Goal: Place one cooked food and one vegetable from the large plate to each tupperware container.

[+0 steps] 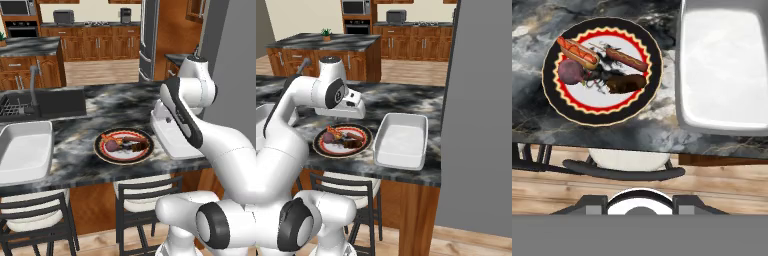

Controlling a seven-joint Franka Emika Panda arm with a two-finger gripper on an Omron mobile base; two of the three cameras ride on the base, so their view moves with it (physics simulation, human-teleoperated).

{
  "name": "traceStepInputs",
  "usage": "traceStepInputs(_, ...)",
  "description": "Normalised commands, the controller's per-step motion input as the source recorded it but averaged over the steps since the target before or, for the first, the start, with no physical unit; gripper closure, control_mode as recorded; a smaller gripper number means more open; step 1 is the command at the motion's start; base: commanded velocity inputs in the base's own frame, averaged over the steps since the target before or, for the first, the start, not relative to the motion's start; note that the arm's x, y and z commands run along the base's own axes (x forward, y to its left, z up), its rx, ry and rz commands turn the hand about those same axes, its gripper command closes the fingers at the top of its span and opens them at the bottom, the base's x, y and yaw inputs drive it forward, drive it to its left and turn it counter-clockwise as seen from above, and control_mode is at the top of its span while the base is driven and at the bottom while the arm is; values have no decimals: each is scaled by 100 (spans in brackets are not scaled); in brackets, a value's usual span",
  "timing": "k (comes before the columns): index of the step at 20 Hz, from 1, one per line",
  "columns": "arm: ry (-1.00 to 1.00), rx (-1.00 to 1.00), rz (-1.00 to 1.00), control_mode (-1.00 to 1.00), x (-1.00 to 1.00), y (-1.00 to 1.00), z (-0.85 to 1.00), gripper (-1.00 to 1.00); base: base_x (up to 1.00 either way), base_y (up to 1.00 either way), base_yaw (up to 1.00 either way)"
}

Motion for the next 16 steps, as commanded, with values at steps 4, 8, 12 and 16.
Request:
traceStepInputs(4, 0, 0, 0, -100, -16, 2, -1, -100, 0, 0, 0)
traceStepInputs(8, 4, 0, -3, -100, -13, 45, -35, -100, 0, 0, 0)
traceStepInputs(12, 6, 0, -24, -100, 33, 38, -52, -100, 0, 0, 0)
traceStepInputs(16, 9, 4, -47, -100, 59, 12, -57, -100, 0, 0, 0)
